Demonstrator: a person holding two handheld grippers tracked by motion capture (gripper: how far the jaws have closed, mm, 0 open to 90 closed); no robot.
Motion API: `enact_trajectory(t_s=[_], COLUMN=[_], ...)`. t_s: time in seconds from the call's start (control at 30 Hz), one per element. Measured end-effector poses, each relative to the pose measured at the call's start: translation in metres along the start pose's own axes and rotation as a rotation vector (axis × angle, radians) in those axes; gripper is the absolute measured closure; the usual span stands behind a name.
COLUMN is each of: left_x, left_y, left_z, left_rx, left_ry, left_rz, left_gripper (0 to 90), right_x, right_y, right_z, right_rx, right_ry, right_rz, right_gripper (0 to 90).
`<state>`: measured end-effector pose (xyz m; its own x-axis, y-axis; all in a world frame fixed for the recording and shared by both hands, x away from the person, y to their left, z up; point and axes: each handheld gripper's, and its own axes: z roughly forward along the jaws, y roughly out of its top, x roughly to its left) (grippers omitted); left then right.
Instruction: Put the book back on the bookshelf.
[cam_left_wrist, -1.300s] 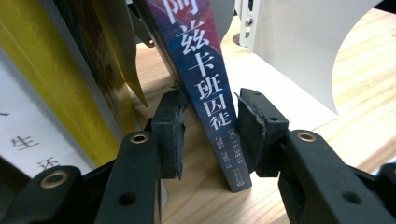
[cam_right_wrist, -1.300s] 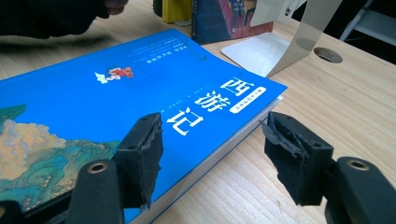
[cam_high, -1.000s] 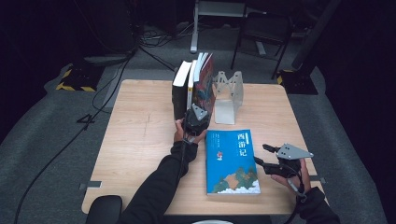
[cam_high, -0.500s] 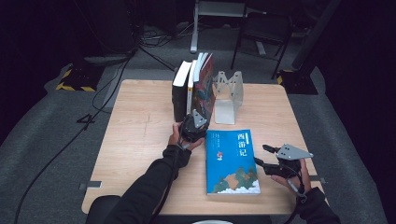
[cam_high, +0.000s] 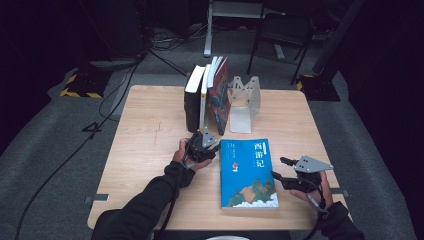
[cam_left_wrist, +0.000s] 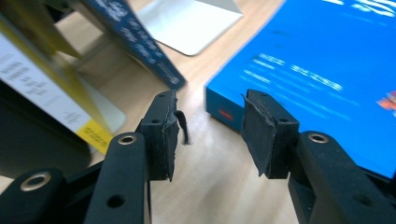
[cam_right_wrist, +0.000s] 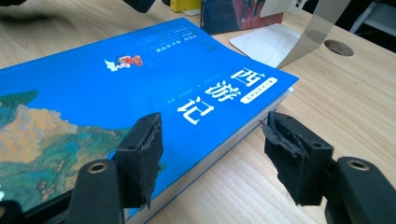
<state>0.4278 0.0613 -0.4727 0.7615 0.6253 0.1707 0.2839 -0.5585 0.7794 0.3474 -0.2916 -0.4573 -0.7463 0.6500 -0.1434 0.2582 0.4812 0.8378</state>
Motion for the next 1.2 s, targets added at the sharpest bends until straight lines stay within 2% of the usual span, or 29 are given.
enact_trajectory(t_s=[0.03,0.23,0.47,0.57,0.67,0.7,0.8,0.87,1.2], left_x=[0.0,-0.011,-0.021,-0.024,-0.026,-0.026,-0.03,-0.031,-0.041], left_y=[0.0,-0.005,-0.016,-0.021,-0.028,-0.028,-0.034,-0.035,-0.053], left_z=[0.0,-0.007,-0.02,-0.024,-0.029,-0.029,-0.035,-0.036,-0.05], left_rx=[0.0,0.025,0.047,0.052,0.06,0.06,0.072,0.072,0.125], left_ry=[0.0,-0.069,-0.136,-0.156,-0.195,-0.195,-0.241,-0.256,-0.344], left_rz=[0.0,0.063,0.11,0.115,0.128,0.128,0.146,0.149,0.185], left_gripper=[54.7,53.0,51.7,50.9,50.4,50.1,49.6,49.7,47.8], right_x=[0.0,-0.001,0.001,0.002,0.003,0.003,0.004,0.005,0.009], right_y=[-0.001,-0.006,-0.011,-0.014,-0.016,-0.016,-0.021,-0.022,-0.034], right_z=[-0.001,-0.006,-0.01,-0.011,-0.012,-0.012,-0.014,-0.014,-0.014], right_rx=[0.002,0.008,0.025,0.037,0.051,0.051,0.073,0.084,0.156], right_ry=[0.002,0.018,0.036,0.044,0.054,0.054,0.077,0.083,0.141], right_rz=[0.001,0.016,0.027,0.025,0.026,0.026,0.031,0.03,0.02], right_gripper=[37.1,37.0,36.9,36.8,36.8,36.8,36.8,36.8,37.3])
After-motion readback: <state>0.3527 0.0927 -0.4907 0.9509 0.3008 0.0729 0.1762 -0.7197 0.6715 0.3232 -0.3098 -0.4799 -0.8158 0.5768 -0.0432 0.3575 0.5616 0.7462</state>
